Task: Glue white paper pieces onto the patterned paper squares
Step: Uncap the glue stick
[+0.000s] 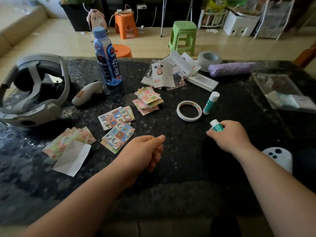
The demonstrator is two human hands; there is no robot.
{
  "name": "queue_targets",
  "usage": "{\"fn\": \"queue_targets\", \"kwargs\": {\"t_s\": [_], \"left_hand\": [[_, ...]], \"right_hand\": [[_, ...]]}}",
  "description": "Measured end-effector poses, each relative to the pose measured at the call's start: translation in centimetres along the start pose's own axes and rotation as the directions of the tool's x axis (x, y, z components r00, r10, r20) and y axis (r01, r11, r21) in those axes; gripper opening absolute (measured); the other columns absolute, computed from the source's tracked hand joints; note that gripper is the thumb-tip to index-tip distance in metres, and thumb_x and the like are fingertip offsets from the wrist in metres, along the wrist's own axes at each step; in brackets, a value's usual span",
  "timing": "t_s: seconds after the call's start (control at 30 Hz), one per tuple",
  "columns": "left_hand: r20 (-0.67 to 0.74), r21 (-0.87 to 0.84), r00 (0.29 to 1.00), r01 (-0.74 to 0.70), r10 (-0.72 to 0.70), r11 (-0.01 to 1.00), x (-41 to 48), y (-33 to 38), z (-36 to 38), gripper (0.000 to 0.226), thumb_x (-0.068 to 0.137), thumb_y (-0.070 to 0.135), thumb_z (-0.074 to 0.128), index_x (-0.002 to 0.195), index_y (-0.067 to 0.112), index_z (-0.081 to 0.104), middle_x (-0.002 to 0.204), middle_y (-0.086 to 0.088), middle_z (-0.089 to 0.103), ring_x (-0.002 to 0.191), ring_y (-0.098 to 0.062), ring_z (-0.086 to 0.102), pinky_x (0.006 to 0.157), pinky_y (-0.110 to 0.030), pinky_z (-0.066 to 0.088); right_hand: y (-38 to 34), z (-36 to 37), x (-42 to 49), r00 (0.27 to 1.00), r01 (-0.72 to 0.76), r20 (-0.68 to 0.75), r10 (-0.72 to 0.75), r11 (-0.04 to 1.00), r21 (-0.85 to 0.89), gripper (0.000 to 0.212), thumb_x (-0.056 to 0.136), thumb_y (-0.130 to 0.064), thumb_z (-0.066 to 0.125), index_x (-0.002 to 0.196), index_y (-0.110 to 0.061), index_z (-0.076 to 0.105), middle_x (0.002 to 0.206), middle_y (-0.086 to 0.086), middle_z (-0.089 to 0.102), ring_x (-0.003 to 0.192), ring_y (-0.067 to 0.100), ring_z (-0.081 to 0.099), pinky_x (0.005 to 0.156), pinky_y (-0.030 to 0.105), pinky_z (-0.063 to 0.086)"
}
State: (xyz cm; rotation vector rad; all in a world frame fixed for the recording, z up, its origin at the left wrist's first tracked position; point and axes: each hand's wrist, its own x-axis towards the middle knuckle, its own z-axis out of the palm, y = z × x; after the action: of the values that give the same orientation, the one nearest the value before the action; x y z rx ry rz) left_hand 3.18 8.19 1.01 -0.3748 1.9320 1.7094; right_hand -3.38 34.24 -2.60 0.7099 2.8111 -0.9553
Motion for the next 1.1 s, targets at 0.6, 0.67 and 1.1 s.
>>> {"fn": "queue_targets", "kwargs": {"t_s": [0.6, 0.67, 1.1], "left_hand": [[0.088, -0.203, 0.93, -0.334, 0.357, 0.92, -2.5, 1.9, 0.5, 0.034, 0.07, 0.043, 0.086, 0.096, 0.023, 0.076, 0.086, -0.005, 0.07, 0.064, -0.011, 0.053, 0.058, -0.029, 0.04], [0.039, -0.255, 0.934, -0.334, 0.355, 0.907, -2.7, 1.8, 0.4, 0.031, 0.07, 0.036, 0.087, 0.092, 0.016, 0.077, 0.077, -0.004, 0.067, 0.06, -0.01, 0.049, 0.056, -0.026, 0.037], [-0.206, -0.45, 0.884, -0.466, 0.419, 0.762, -4.6, 2.9, -0.6, 0.026, 0.063, 0.032, 0.083, 0.081, 0.013, 0.078, 0.075, -0.004, 0.069, 0.064, -0.01, 0.058, 0.067, -0.026, 0.048]], "right_hand": [[-7.3, -1.3, -12.3, 0.793, 0.561, 0.072, -0.605, 0.771, 0.303, 0.031, 0.078, -0.02, 0.079, 0.087, -0.028, 0.05, 0.074, -0.003, 0.064, 0.066, 0.012, 0.064, 0.057, 0.032, 0.053], [-7.5, -0.9, -12.9, 0.762, 0.571, 0.081, -0.642, 0.726, 0.382, 0.037, 0.079, -0.011, 0.08, 0.092, -0.029, 0.051, 0.078, -0.002, 0.065, 0.069, 0.014, 0.068, 0.058, 0.035, 0.056], [-7.5, -0.6, -14.4, 0.839, -0.256, 0.365, -0.404, 0.298, 0.92, 0.016, 0.081, -0.022, 0.065, 0.083, -0.007, 0.071, 0.07, 0.006, 0.058, 0.057, 0.011, 0.046, 0.05, 0.021, 0.044]]}}
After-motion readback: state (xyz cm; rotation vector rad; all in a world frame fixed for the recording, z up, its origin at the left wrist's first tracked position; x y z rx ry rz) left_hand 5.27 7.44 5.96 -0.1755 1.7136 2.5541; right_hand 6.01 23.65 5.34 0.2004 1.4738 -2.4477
